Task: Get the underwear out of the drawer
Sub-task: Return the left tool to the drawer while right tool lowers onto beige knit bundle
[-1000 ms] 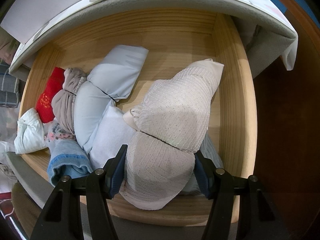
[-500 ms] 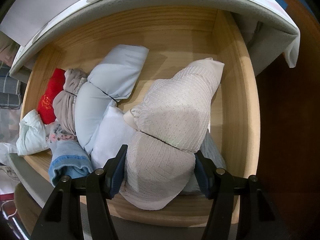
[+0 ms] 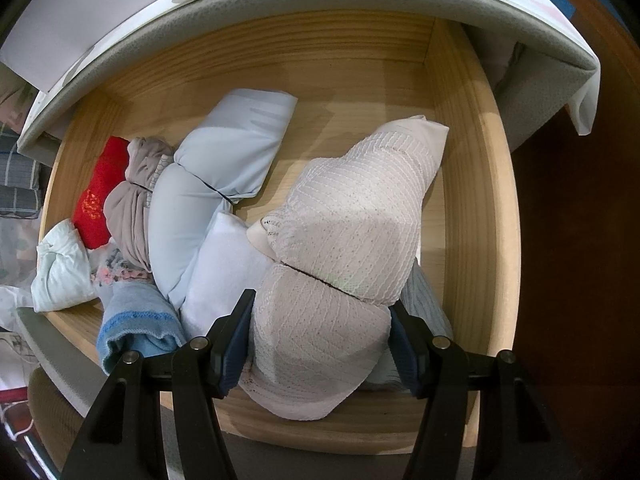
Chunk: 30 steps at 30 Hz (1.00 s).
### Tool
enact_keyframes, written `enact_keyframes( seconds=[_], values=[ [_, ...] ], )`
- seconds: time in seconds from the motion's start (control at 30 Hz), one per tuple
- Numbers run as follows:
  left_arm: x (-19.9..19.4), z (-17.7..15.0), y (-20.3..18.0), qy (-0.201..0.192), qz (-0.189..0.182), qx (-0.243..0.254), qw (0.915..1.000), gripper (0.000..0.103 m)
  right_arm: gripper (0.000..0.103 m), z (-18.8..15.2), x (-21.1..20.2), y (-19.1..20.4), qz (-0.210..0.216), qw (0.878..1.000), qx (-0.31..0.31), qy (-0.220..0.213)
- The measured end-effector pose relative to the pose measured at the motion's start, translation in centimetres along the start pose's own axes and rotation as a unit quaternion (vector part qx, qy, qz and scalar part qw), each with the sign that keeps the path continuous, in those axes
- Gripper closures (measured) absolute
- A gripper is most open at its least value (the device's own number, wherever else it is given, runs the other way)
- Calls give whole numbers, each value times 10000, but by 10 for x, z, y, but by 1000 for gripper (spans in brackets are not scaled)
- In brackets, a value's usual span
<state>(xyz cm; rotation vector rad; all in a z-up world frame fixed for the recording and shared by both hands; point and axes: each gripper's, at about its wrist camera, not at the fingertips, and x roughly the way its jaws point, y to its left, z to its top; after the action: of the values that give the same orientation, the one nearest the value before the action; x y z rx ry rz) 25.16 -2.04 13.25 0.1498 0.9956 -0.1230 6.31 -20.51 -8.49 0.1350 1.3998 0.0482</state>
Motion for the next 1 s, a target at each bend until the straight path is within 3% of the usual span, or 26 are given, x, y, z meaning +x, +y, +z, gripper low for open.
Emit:
enact_keyframes(
  seconds=[0.23, 0.5, 0.73, 1.0],
  values=[
    [-26, -31, 20, -58, -252, 1, 9997, 48, 45, 1, 0, -1, 20, 10000, 13, 17],
    [-34, -87, 45, 2, -41, -208, 9998, 48, 45, 0, 1, 5, -98, 9999, -54, 22],
    [-8, -140, 55, 319, 474, -381, 9976, 48, 45, -1, 2, 14, -160, 9998, -90, 24],
    [30, -196, 45, 630, 400, -495, 9960, 48, 46, -2, 2, 20, -245, 9996, -156, -10]
  ],
)
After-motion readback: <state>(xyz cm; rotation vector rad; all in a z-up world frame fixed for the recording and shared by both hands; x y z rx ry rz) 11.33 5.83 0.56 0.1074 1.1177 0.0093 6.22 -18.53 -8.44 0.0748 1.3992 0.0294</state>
